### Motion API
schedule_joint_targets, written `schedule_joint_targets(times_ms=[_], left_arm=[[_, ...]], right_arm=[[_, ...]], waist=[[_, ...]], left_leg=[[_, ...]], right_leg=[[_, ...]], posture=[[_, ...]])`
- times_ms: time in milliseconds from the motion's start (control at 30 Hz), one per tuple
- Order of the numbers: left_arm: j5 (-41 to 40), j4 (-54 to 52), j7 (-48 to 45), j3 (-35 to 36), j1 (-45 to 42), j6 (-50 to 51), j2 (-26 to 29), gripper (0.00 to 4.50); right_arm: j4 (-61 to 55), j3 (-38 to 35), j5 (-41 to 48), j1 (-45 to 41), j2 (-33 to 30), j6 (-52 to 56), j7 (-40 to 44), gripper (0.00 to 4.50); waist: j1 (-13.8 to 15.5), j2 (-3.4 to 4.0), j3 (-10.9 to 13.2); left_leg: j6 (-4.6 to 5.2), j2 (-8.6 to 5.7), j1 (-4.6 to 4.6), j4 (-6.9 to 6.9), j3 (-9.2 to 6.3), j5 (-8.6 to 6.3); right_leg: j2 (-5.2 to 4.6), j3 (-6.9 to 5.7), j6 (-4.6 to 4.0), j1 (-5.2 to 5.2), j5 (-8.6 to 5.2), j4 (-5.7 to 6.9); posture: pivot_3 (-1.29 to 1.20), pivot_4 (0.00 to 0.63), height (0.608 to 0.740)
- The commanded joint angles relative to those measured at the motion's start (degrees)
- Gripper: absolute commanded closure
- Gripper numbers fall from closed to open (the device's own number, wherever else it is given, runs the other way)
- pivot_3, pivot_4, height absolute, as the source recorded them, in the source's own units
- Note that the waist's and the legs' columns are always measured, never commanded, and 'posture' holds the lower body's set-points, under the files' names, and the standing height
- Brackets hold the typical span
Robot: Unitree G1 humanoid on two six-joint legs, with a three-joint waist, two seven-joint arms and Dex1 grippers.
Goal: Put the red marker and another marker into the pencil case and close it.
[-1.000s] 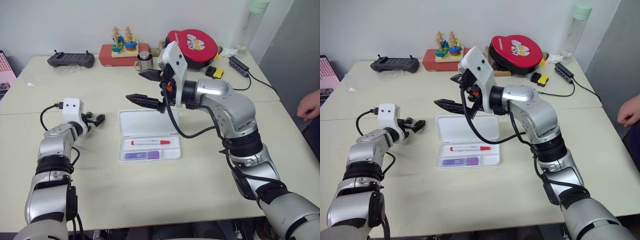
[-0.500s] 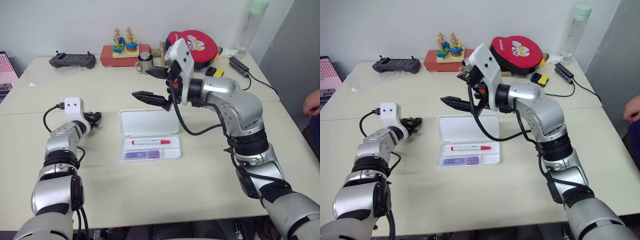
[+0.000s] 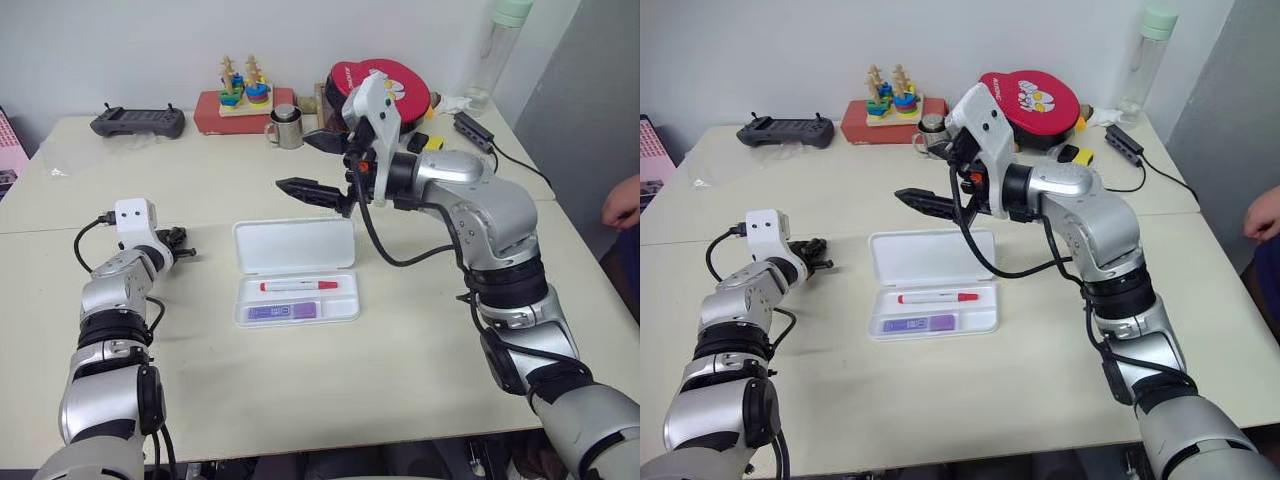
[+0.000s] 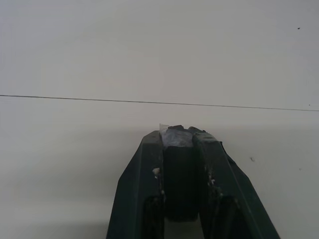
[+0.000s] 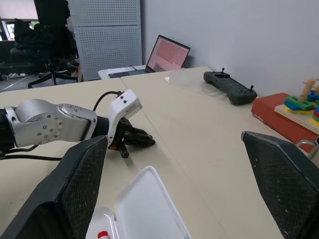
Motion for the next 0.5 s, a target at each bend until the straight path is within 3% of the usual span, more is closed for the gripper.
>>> schedule_joint_targets(times_ms=[33, 133, 267, 367, 500], left_arm=[[-3.3, -13.6, -6.8, -1.1, -1.2, -3.0, -0.8, 4.04], [-8.4, -28.7, -20.2, -7.4, -2.2, -0.6, -1.5, 4.04], [-16.8, -44.8, -38.0, -17.1, -1.4, 9.1, 1.1, 4.04], [-18.0, -49.2, -43.4, -20.9, -0.5, 12.8, 3.8, 4.04], [-10.7, -48.1, -49.7, -31.2, 0.5, 8.2, 5.4, 4.04]], right_arm=[[-4.4, -3.2, 2.9, 0.0, -2.7, 0.3, 1.9, 0.00], [-9.0, -5.5, 6.6, 3.3, -8.0, 2.8, 5.6, 0.00], [-16.4, -6.6, 11.0, 9.8, -17.0, 5.3, 11.7, 0.00], [-20.8, -5.9, 13.3, 13.2, -21.2, 6.6, 14.1, 0.00], [-27.8, -5.4, 14.2, 20.0, -25.7, 8.8, 12.7, 0.00]], waist=[[0.3, -0.03, 0.0], [1.1, -0.05, 0.0], [2.0, -0.04, 0.0], [1.5, 0.09, 0.1], [0.7, 0.15, 0.1]], left_leg=[[0.00, 0.00, -0.09, 0.01, -0.01, 0.00], [-0.07, -0.01, -1.00, 0.25, -0.19, 0.04], [-0.09, -0.11, -1.46, 0.35, -0.07, 0.05], [-0.04, -0.07, -1.46, 0.59, 0.17, 0.06], [0.58, -0.07, -1.25, 0.84, 0.48, 0.38]], right_leg=[[0.00, 0.00, 0.00, -0.07, 0.00, 0.00], [0.00, -0.19, -0.01, -0.58, 0.01, 0.06], [-0.11, -0.21, -0.02, -0.48, 0.01, -0.10], [-0.09, -0.25, -0.02, -0.07, 0.01, -0.53], [-0.04, -0.07, -0.02, 0.29, 0.01, -0.88]], posture=[[0.00, 0.150, 0.740], [0.00, 0.150, 0.740], [0.00, 0.150, 0.740], [0.00, 0.150, 0.740], [0.00, 0.150, 0.740]])
